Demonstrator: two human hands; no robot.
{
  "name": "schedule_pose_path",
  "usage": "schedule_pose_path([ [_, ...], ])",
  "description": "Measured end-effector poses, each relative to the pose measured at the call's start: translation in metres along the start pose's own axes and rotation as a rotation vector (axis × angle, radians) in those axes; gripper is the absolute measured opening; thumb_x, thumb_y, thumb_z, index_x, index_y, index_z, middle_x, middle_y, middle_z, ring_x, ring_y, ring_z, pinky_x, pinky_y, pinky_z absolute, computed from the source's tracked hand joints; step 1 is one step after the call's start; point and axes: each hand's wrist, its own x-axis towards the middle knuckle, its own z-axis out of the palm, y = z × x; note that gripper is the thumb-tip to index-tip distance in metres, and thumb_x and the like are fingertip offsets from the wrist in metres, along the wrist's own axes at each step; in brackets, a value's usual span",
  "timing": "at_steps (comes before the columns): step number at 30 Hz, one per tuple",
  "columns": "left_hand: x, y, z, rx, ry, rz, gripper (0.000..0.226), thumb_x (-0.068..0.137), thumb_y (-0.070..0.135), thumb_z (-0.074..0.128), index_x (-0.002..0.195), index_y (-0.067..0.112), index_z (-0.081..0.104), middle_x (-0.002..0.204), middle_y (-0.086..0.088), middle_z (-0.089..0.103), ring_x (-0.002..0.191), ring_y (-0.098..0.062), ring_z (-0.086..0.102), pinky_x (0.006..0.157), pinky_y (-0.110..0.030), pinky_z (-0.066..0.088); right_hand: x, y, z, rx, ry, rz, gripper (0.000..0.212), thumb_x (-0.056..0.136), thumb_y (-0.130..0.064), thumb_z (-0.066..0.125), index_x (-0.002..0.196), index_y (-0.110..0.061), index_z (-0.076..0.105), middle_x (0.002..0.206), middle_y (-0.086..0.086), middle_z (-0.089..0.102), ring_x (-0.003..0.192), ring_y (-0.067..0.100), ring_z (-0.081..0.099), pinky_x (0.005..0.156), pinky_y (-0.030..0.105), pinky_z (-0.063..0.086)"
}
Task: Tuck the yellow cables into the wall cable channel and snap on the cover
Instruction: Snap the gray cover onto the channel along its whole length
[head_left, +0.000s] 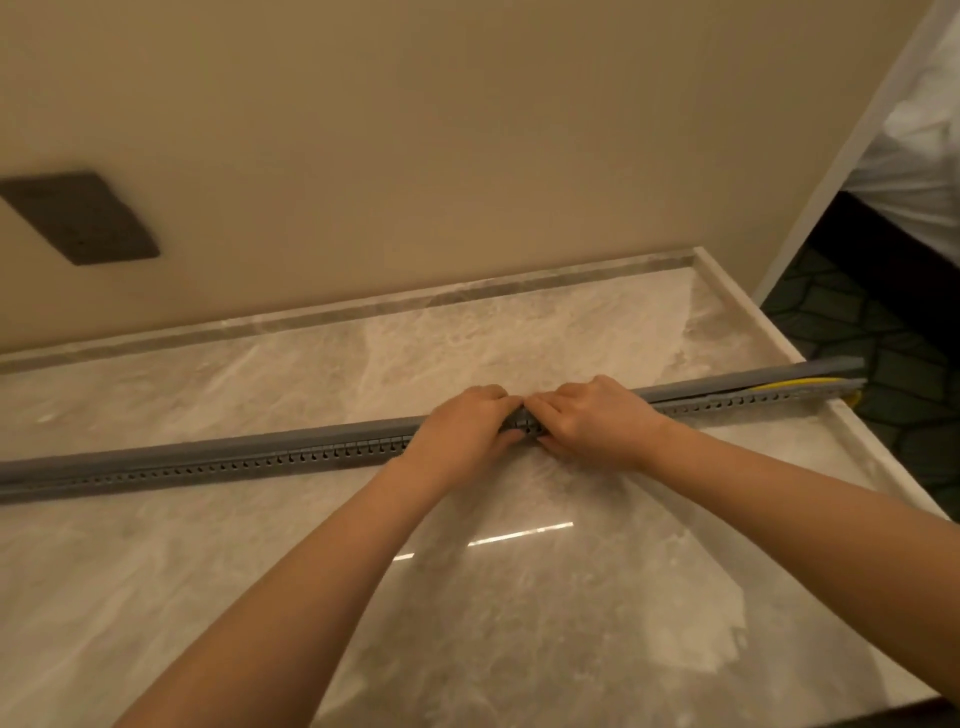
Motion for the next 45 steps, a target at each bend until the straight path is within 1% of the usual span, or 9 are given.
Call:
schedule_pose_path([
  [4, 0.001, -0.001, 0.008, -0.252, 0.086, -0.091, 0.024, 0.082, 0.031, 0.066, 0.103, 0.021, 0.071, 0.080, -0.002, 0.068, 0.075, -0.016, 0.059, 0.067, -0.027, 0.041, -0.007, 0.003, -0.001, -0.037, 0.145, -0.047, 0.022, 0.082, -0.032, 0.065, 0.088, -0.011, 0.070, 0.077, 0.000, 0.072, 0.061, 0.019, 0.066, 0.041, 0.026, 0.044],
  [9, 0.005, -0.006, 0.008, -0.336, 0.112, -0.191, 0.027, 0.073, 0.032, 0.074, 0.099, 0.025, 0.073, 0.076, -0.001, 0.073, 0.070, -0.013, 0.063, 0.066, -0.031, 0.048, -0.002, 0.007, 0.004, 0.071, 0.080, -0.087, 0.029, 0.094, -0.026, 0.044, 0.110, -0.008, 0.059, 0.102, 0.009, 0.068, 0.088, 0.028, 0.064, 0.061, 0.035, 0.046],
  [12, 0.004, -0.005, 0.011, -0.376, 0.139, -0.228, 0.027, 0.071, 0.031, 0.076, 0.098, 0.029, 0.073, 0.078, 0.004, 0.075, 0.067, -0.004, 0.062, 0.065, -0.022, 0.048, 0.000, 0.008, 0.011, 0.080, 0.016, -0.078, 0.036, 0.098, -0.030, 0.031, 0.124, -0.011, 0.047, 0.120, 0.006, 0.060, 0.103, 0.027, 0.057, 0.071, 0.037, 0.041],
  [20, 0.001, -0.005, 0.018, -0.429, 0.232, -0.211, 0.033, 0.069, 0.027, 0.078, 0.100, 0.035, 0.070, 0.082, 0.006, 0.075, 0.074, 0.007, 0.061, 0.067, -0.010, 0.046, -0.011, 0.016, 0.020, 0.396, 0.180, 0.006, 0.035, 0.090, -0.042, 0.052, 0.119, -0.023, 0.059, 0.107, -0.004, 0.068, 0.097, 0.019, 0.059, 0.068, 0.032, 0.044],
  [23, -0.003, -0.001, 0.022, -0.378, 0.303, -0.159, 0.050, 0.070, 0.027, 0.076, 0.109, 0.047, 0.054, 0.074, 0.003, 0.073, 0.074, -0.003, 0.061, 0.066, -0.020, 0.047, -0.004, 0.025, 0.012, 0.593, 0.106, 0.140, 0.029, 0.087, -0.044, 0.055, 0.111, -0.033, 0.066, 0.102, -0.012, 0.071, 0.090, 0.010, 0.061, 0.069, 0.027, 0.046],
  [28, -0.007, 0.001, 0.031, -0.341, 0.382, -0.190, 0.027, 0.068, 0.022, 0.078, 0.095, 0.025, 0.073, 0.074, -0.005, 0.070, 0.071, -0.015, 0.061, 0.070, -0.039, 0.054, 0.014, 0.040, -0.003, 0.824, -0.125, 0.190, 0.021, 0.075, -0.031, 0.074, 0.096, -0.026, 0.073, 0.089, -0.010, 0.072, 0.080, 0.004, 0.063, 0.074, 0.029, 0.053],
  [33, -0.009, 0.005, 0.032, -0.325, 0.441, -0.160, 0.027, 0.068, 0.021, 0.076, 0.095, 0.020, 0.073, 0.072, -0.002, 0.068, 0.068, -0.015, 0.061, 0.066, -0.040, 0.055, 0.033, 0.041, -0.018, 0.651, -0.262, 0.087, 0.024, 0.069, -0.032, 0.078, 0.089, -0.020, 0.074, 0.076, -0.009, 0.066, 0.075, 0.010, 0.062, 0.065, 0.026, 0.049],
  [39, -0.004, 0.004, 0.030, -0.251, 0.467, -0.109, 0.023, 0.068, 0.023, 0.071, 0.091, 0.019, 0.075, 0.069, 0.002, 0.070, 0.065, -0.015, 0.060, 0.060, -0.035, 0.055, 0.031, 0.035, -0.016, 0.356, -0.149, -0.050, 0.018, 0.081, -0.032, 0.062, 0.080, -0.014, 0.066, 0.077, 0.004, 0.065, 0.071, 0.022, 0.058, 0.058, 0.031, 0.042],
  [45, 0.018, -0.009, 0.024, -0.235, 0.447, -0.118, 0.023, 0.068, 0.018, 0.077, 0.091, 0.015, 0.075, 0.070, -0.004, 0.071, 0.065, -0.019, 0.062, 0.062, -0.039, 0.055, 0.040, 0.047, -0.012, 0.327, -0.104, -0.010, 0.015, 0.084, -0.029, 0.059, 0.082, -0.015, 0.065, 0.082, 0.007, 0.067, 0.068, 0.020, 0.051, 0.061, 0.033, 0.040],
])
